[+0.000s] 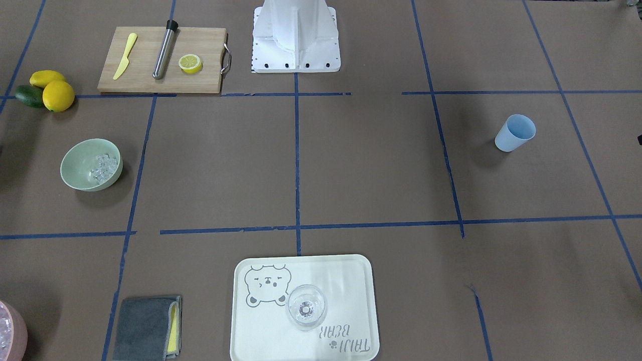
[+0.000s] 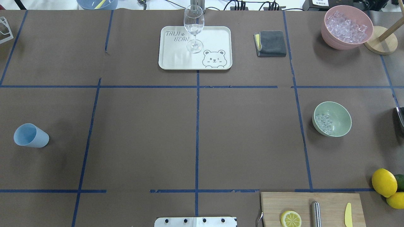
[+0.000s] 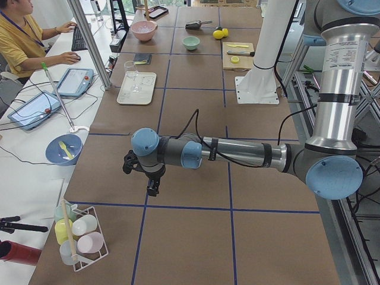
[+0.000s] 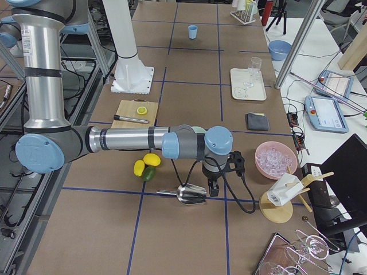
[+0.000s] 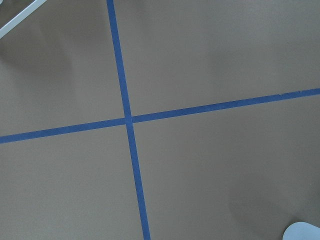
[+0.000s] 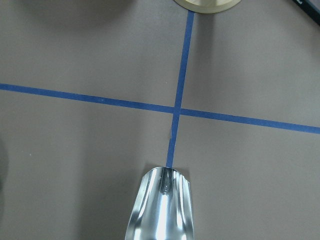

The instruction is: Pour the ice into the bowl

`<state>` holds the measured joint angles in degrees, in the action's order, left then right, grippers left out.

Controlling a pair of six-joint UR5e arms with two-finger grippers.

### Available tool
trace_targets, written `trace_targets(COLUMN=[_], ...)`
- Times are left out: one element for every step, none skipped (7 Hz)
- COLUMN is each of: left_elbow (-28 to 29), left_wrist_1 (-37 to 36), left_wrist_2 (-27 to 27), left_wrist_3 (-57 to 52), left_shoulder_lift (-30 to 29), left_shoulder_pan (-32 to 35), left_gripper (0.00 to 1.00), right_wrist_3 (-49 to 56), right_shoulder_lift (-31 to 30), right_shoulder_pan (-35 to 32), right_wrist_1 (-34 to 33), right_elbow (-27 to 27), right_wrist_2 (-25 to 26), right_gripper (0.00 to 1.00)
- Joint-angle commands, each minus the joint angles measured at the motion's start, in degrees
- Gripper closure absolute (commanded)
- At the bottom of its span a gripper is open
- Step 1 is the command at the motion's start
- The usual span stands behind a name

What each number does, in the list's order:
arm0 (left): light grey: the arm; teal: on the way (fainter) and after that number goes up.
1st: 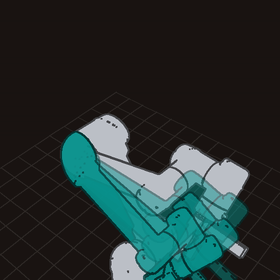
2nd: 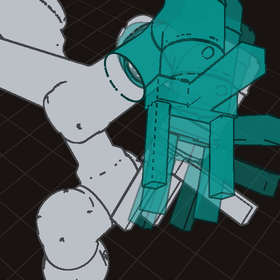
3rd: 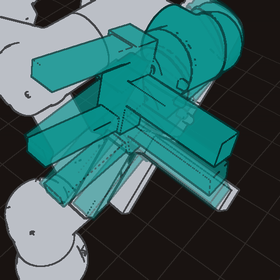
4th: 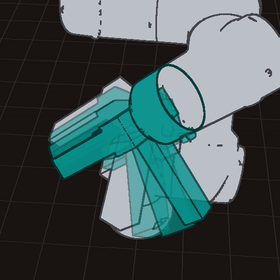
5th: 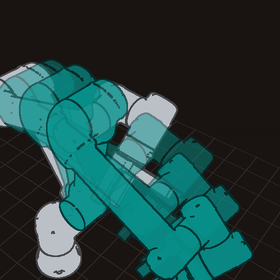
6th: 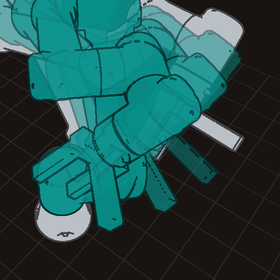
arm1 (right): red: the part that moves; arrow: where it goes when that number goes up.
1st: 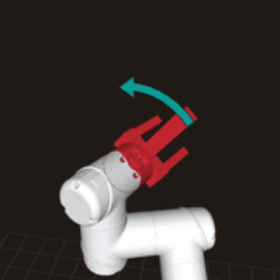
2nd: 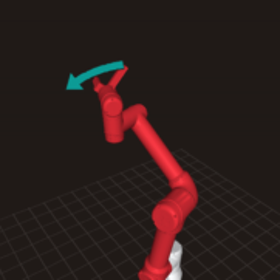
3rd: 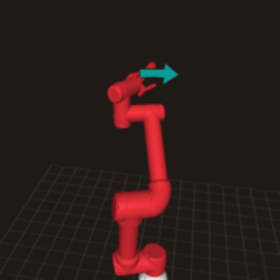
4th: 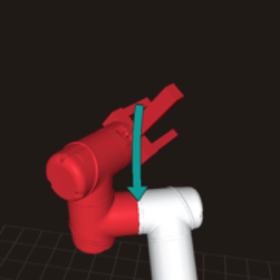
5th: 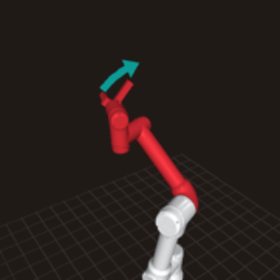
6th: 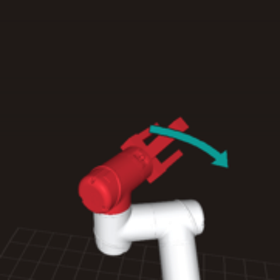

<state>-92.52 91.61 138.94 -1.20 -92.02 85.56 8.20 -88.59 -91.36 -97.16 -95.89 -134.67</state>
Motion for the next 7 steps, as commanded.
trace_targets(left_elbow=[-0.55,0.06,-1.94,-1.17,0.57,-0.71,-1.51], left_wrist_1=[-0.03,0.06,0.06,0.76,0.5,0.5,0.41], left_wrist_2=[0.19,-0.16,0.27,0.54,0.54,0.54,0.54], left_wrist_3=[0.06,0.06,0.06,-0.03,0.06,-0.46,-0.55], left_shoulder_lift=[0.7,0.79,0.97,-0.16,-1.3,-1.06,-1.05], left_shoulder_pan=[-0.04,-0.21,-0.04,-0.21,-0.3,0.13,0.14], left_gripper=[0.0,0.0,0.0,0.0,0.0,0.0,0.0], right_wrist_3=[0.94,0.76,0.5,-0.2,-0.64,-0.65,-0.82], right_shoulder_lift=[2.63,2.37,2.02,2.01,2.01,2.36,2.28], right_shoulder_pan=[-0.31,-0.31,-0.31,-0.13,-0.04,-0.04,-0.04], right_wrist_1=[-6.99,-6.82,-6.82,-6.82,-6.73,-6.47,-6.46], right_elbow=[-2.63,-2.63,-2.46,-2.37,-2.11,-2.02,-2.45], right_wrist_2=[0.81,0.2,0.11,0.28,0.37,0.46,-0.85], right_gripper=[0.0,0.0,0.0,0.0,0.0,0.0,0.0])
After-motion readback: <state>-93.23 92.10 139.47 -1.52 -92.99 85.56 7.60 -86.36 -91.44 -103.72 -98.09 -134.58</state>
